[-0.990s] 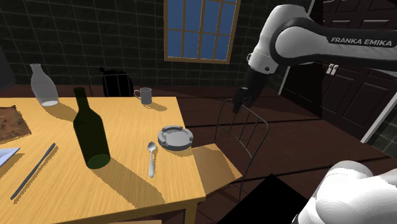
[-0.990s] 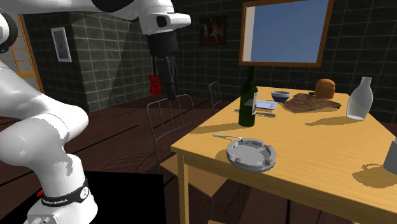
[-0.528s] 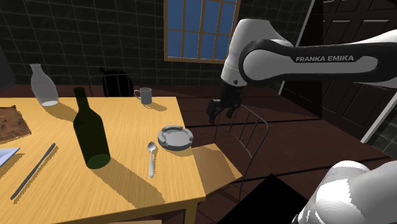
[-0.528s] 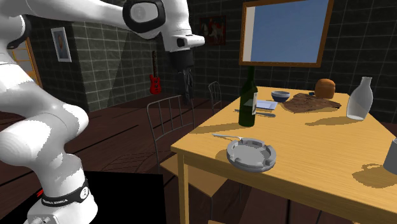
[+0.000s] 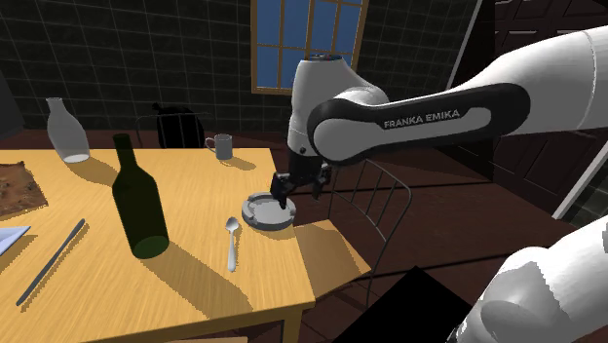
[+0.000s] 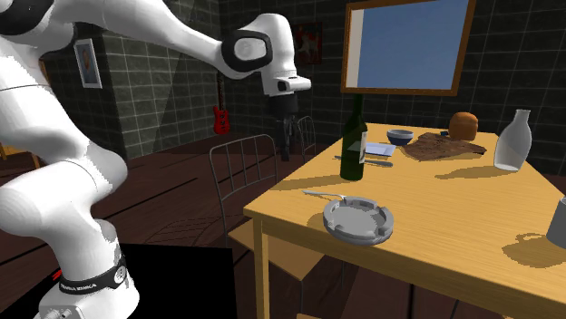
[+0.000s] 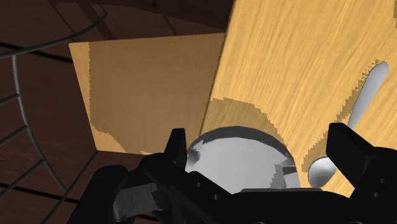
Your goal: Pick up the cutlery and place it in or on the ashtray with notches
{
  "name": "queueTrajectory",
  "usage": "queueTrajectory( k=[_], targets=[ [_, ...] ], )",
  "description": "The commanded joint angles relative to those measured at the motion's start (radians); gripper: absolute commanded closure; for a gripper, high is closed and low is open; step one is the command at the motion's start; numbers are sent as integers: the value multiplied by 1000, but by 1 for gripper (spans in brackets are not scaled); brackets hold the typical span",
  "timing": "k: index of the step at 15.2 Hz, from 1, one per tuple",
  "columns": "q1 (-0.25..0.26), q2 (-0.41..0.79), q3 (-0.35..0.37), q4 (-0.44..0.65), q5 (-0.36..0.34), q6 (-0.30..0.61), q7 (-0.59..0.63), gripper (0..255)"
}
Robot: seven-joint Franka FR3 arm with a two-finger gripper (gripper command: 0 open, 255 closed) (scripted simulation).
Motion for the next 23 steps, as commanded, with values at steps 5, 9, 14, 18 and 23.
queueTrajectory(
  k=[5,9,14,18,23],
  targets=[
    [-24,260,132,148,-163,34,292,0],
    [11,466,166,291,-312,7,486,0],
    [119,719,134,513,-464,-67,671,0],
    [169,822,103,600,-512,-81,725,0],
    [165,845,91,567,-531,-29,737,0]
  ],
)
